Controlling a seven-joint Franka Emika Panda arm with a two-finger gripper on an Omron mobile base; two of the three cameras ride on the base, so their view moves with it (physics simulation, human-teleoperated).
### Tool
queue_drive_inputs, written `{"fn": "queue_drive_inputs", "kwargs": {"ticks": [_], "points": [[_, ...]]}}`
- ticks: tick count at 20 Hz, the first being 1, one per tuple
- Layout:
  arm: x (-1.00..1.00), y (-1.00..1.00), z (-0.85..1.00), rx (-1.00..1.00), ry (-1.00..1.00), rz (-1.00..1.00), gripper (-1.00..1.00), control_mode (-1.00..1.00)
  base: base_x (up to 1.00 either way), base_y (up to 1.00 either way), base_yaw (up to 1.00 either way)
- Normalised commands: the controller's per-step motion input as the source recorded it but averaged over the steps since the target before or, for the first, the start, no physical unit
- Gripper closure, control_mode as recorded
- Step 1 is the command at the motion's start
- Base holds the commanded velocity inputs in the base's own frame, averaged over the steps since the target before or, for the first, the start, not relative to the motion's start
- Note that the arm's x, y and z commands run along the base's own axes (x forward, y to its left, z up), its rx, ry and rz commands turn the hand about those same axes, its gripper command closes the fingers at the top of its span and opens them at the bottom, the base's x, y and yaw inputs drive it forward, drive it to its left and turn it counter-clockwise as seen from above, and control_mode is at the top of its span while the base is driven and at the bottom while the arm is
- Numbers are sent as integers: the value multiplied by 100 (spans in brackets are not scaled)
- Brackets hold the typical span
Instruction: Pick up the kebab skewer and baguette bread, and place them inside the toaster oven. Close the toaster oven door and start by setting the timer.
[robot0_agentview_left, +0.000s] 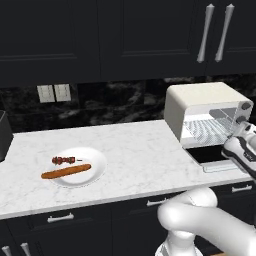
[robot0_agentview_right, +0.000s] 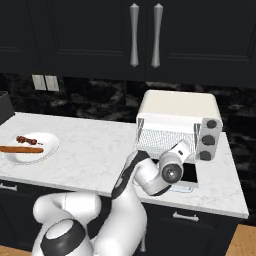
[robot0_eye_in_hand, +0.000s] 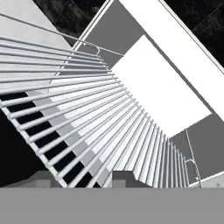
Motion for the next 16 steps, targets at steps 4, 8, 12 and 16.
{"fn": "queue_drive_inputs", "kwargs": {"ticks": [4, 8, 12, 16], "points": [[-70, -31, 82, 0, 19, 0, 100, -100, 0, 0, 0], [-77, -6, 87, 0, 14, 0, 100, -100, 0, 0, 0], [-75, 45, 82, 0, 17, -2, 100, -100, 0, 0, 0], [-62, 97, 34, 0, 20, -18, 100, -100, 0, 0, 0]]}}
